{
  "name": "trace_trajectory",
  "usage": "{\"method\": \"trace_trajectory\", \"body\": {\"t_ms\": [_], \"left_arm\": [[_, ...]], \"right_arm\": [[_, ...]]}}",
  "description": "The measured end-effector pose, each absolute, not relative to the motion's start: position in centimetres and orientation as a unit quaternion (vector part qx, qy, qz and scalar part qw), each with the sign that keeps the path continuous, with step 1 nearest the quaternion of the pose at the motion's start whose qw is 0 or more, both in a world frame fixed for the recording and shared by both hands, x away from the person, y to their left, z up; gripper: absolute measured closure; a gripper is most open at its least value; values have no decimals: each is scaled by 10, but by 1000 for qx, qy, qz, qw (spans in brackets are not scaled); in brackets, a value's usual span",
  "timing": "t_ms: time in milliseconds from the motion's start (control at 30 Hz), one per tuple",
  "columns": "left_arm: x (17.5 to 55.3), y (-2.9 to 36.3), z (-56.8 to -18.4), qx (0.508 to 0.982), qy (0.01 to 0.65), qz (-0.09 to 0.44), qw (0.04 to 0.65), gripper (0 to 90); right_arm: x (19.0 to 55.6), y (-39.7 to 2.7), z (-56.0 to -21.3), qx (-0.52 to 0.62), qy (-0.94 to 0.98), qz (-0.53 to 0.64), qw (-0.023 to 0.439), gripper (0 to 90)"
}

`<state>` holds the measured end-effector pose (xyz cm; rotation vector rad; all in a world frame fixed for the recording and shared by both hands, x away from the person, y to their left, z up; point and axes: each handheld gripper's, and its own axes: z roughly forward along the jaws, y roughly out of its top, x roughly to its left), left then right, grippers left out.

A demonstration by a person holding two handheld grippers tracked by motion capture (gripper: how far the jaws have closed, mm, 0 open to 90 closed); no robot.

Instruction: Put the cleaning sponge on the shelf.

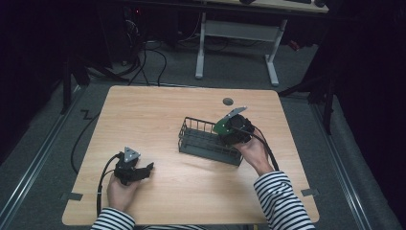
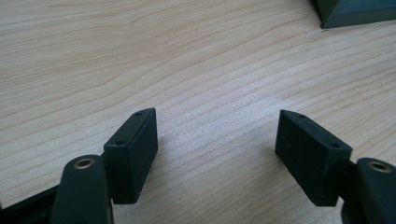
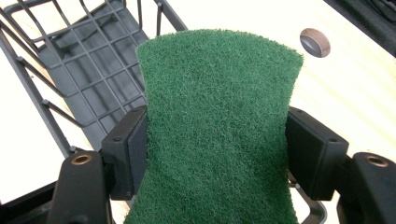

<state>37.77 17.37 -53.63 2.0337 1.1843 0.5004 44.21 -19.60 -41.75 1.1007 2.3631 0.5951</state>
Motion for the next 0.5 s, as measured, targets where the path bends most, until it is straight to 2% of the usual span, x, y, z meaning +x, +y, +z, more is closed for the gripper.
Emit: {"method": "trace_trajectory", "body": {"t_ms": [500], "left_arm": [[378, 174, -536, 789, 459, 194, 359, 303]], "right_arm": [[440, -192, -420, 397, 864, 202, 235, 298]]}}
